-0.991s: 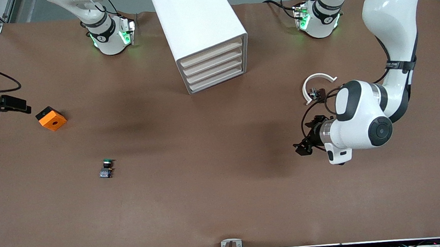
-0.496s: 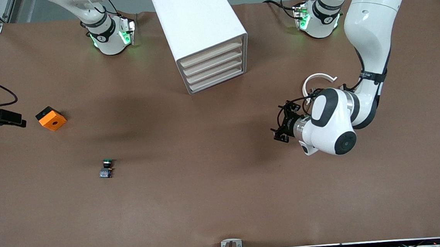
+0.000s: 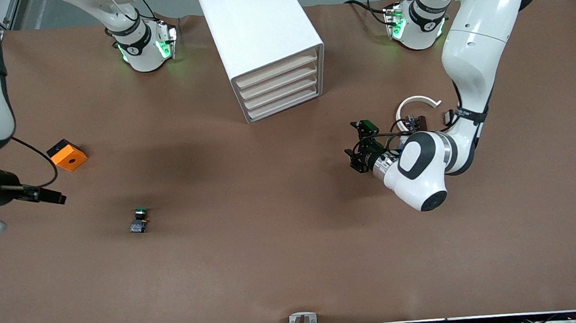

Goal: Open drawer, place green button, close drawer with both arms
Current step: 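Grasp the drawer front with the left gripper while the right gripper grasps the button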

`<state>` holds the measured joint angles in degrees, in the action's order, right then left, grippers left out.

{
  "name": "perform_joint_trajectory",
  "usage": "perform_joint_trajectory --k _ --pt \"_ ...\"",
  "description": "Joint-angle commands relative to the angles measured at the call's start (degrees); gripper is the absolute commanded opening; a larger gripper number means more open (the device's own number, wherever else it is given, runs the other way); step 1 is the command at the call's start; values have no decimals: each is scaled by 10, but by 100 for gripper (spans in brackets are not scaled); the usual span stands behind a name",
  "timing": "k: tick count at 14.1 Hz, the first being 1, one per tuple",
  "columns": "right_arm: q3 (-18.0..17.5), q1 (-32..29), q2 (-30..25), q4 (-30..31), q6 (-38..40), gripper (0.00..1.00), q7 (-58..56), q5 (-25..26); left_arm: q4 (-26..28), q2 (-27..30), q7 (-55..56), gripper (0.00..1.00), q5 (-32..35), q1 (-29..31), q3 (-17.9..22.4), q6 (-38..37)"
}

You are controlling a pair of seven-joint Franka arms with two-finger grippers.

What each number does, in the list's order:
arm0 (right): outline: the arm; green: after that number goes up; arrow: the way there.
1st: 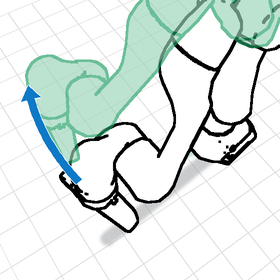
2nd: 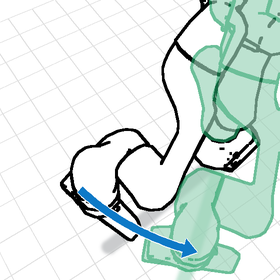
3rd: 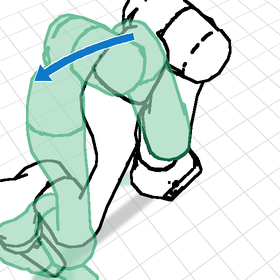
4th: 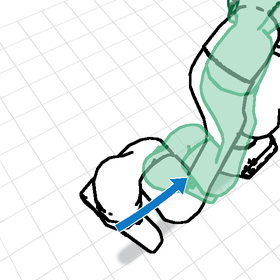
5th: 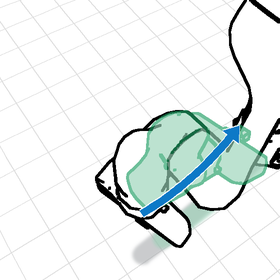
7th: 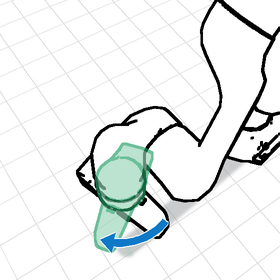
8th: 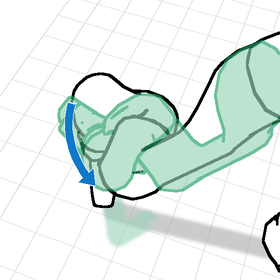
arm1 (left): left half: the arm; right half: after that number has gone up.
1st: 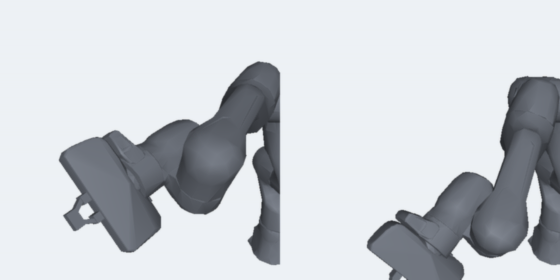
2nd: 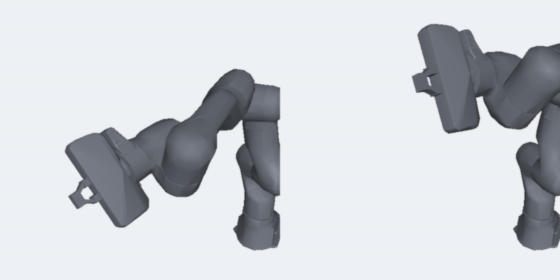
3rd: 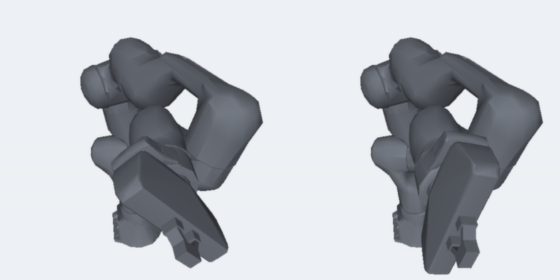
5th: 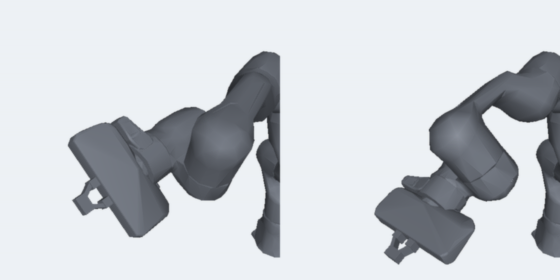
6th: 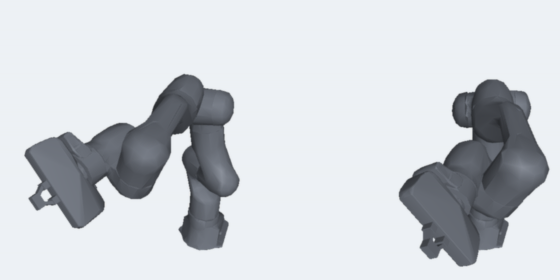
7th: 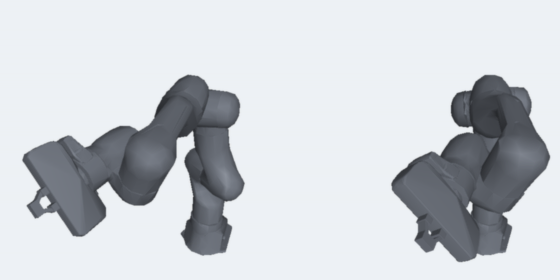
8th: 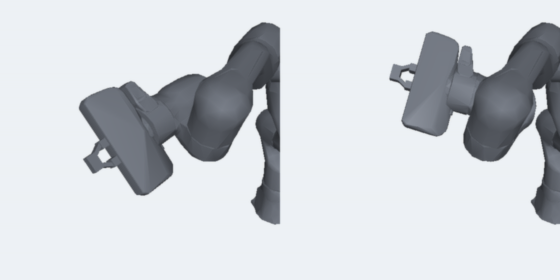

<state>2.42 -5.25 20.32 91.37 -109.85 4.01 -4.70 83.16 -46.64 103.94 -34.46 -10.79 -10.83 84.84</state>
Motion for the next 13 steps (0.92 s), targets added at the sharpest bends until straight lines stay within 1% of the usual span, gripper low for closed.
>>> perform_joint_trajectory --k 1,3,4,7,9,10,11,12,13 --pt "0 23 27 33 -94 100 23 -13 -19 -24 55 100 -46 1 -1 -45" --pt "0 46 42 78 -185 100 23 -8 -19 -41 76 100 -87 2 -1 -75" --pt "1 56 49 92 -215 100 23 -7 -19 -50 92 100 -105 1 -1 -85" --pt "1 67 67 125 -265 100 15 3 -18 -67 118 100 -118 -11 -1 -87" --pt "1 78 71 150 -306 100 18 38 -18 -74 119 100 -119 -21 -1 -88" --pt "1 79 74 153 -321 100 18 45 -16 -74 119 100 -128 -27 -1 -88" --pt "1 80 86 152 -326 100 21 47 -14 -75 119 84 -135 -35 -1 -89" --pt "1 82 95 152 -336 100 23 47 -13 -76 119 72 -137 -40 -1 -90" --pt "2 93 104 151 -351 100 27 47 -13 -79 119 65 -139 -46 -1 -91"
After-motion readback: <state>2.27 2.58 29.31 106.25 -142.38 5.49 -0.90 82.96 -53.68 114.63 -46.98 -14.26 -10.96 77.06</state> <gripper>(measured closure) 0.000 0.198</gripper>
